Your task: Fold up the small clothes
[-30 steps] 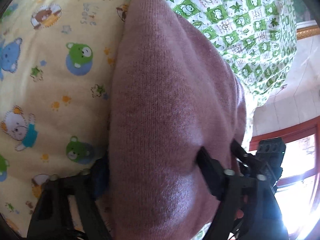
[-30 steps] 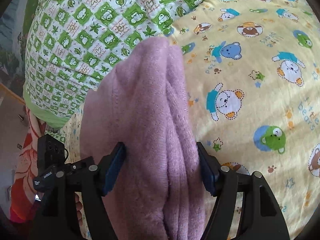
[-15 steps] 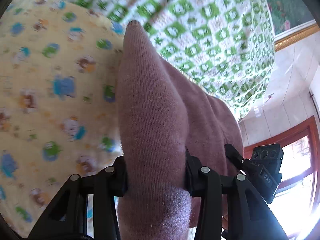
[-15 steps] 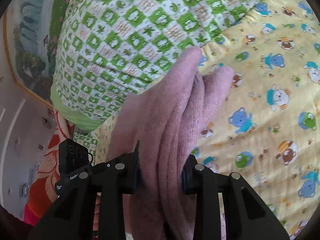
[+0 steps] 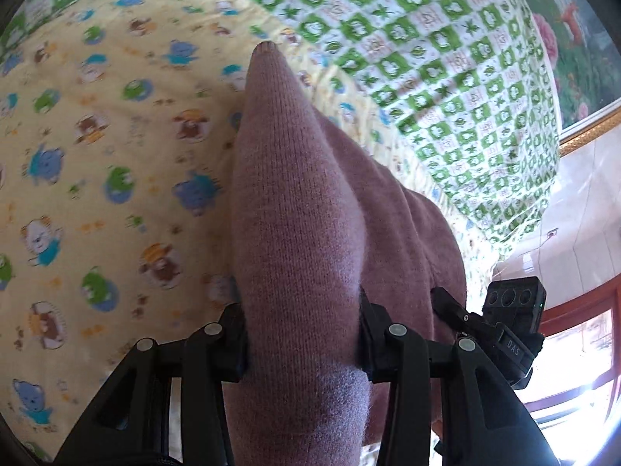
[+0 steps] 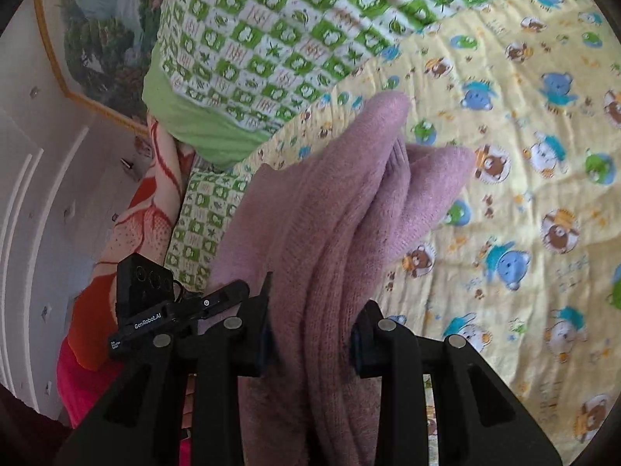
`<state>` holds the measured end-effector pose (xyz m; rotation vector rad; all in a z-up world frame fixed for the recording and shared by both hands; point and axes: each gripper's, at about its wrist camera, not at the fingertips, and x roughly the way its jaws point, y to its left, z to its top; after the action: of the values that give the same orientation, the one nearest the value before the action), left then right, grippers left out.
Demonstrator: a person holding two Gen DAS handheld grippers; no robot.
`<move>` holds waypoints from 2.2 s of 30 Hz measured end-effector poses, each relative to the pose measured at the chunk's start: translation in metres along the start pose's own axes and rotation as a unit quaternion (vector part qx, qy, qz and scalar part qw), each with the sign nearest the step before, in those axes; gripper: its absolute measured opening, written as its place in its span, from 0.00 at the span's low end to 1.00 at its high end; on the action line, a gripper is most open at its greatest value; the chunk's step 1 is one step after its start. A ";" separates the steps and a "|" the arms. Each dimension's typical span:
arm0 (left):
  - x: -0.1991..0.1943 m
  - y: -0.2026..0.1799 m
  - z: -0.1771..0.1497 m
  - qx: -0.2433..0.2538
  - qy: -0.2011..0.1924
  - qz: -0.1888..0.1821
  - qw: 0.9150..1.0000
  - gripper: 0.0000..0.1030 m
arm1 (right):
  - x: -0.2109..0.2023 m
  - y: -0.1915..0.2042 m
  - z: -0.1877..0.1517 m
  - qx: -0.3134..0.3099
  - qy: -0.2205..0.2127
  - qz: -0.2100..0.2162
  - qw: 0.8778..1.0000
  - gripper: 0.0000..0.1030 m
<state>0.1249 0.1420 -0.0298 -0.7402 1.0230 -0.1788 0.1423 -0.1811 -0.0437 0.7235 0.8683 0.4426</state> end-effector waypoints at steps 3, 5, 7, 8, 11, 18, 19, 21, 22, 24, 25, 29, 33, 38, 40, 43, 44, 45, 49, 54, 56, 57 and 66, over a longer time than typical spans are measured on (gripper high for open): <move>0.008 0.018 -0.007 -0.015 0.011 0.001 1.000 0.42 | 0.016 -0.006 -0.009 0.011 0.021 -0.010 1.000 0.31; 0.011 0.028 -0.009 -0.020 0.013 -0.009 1.000 0.43 | 0.021 -0.014 -0.013 0.023 0.027 -0.023 0.999 0.31; 0.013 0.033 -0.010 -0.012 0.015 -0.006 1.000 0.47 | 0.023 -0.024 -0.014 0.036 0.029 -0.032 0.998 0.31; 0.016 0.033 -0.010 -0.003 0.018 0.003 1.000 0.52 | 0.024 -0.026 -0.014 0.038 0.030 -0.038 0.998 0.31; 0.025 0.035 -0.011 0.001 0.024 0.019 1.000 0.60 | 0.026 -0.032 -0.015 0.029 0.034 -0.053 0.998 0.33; 0.012 0.032 -0.017 -0.004 0.024 0.041 0.999 0.69 | 0.021 -0.024 -0.015 0.025 0.029 -0.088 0.995 0.49; 0.009 0.032 -0.019 -0.001 0.025 0.043 0.999 0.69 | 0.016 -0.021 -0.016 0.022 0.027 -0.094 0.995 0.49; 0.000 0.031 -0.024 0.002 0.020 0.048 0.999 0.69 | 0.005 -0.015 -0.019 0.015 0.021 -0.103 0.994 0.49; -0.005 0.032 -0.027 0.001 0.018 0.048 0.999 0.69 | -0.001 -0.012 -0.022 0.013 0.016 -0.105 0.994 0.50; -0.016 0.037 -0.034 -0.004 0.016 0.048 0.999 0.69 | -0.014 -0.008 -0.028 0.011 0.008 -0.112 0.994 0.50; -0.020 0.038 -0.038 -0.006 0.017 0.049 0.999 0.69 | -0.019 -0.005 -0.031 0.010 0.004 -0.115 0.993 0.50; -0.030 0.043 -0.051 0.006 0.021 0.062 0.998 0.69 | -0.036 0.006 -0.049 -0.002 0.003 -0.125 0.992 0.50; -0.037 0.050 -0.064 0.005 0.031 0.067 0.997 0.69 | -0.046 0.017 -0.069 -0.021 0.006 -0.149 0.989 0.50; -0.038 0.053 -0.076 0.015 0.040 0.081 0.996 0.69 | -0.044 0.029 -0.085 -0.054 0.012 -0.169 0.984 0.50; -0.038 0.052 -0.079 0.023 0.044 0.089 0.995 0.69 | -0.039 0.036 -0.090 -0.078 0.020 -0.187 0.979 0.49; -0.037 0.050 -0.083 0.031 0.048 0.101 0.993 0.69 | -0.031 0.038 -0.097 -0.095 0.040 -0.196 0.975 0.15; -0.037 0.048 -0.084 0.033 0.050 0.104 0.993 0.69 | -0.027 0.038 -0.100 -0.100 0.051 -0.207 0.972 0.08; -0.037 0.047 -0.084 0.036 0.050 0.105 0.993 0.69 | -0.027 0.039 -0.101 -0.105 0.052 -0.210 0.971 0.08; -0.033 0.039 -0.087 0.051 0.057 0.111 0.991 0.69 | -0.040 0.039 -0.099 -0.104 0.028 -0.218 0.970 0.07; -0.019 0.044 -0.096 0.057 0.071 0.123 0.988 0.71 | -0.036 0.013 -0.105 -0.087 0.043 -0.247 0.964 0.06; -0.017 0.045 -0.097 0.063 0.071 0.125 0.988 0.71 | -0.028 0.004 -0.108 -0.083 0.055 -0.257 0.961 0.06; -0.017 0.044 -0.097 0.067 0.071 0.128 0.987 0.71 | -0.025 0.002 -0.109 -0.080 0.058 -0.257 0.961 0.06; -0.026 0.035 -0.107 0.082 0.069 0.142 0.984 0.71 | -0.044 0.014 -0.112 -0.062 0.027 -0.252 0.965 0.13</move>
<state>0.0167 0.1290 -0.0661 -0.4311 1.2178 -0.0662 0.0252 -0.1549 -0.0590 0.3547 1.0268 0.0590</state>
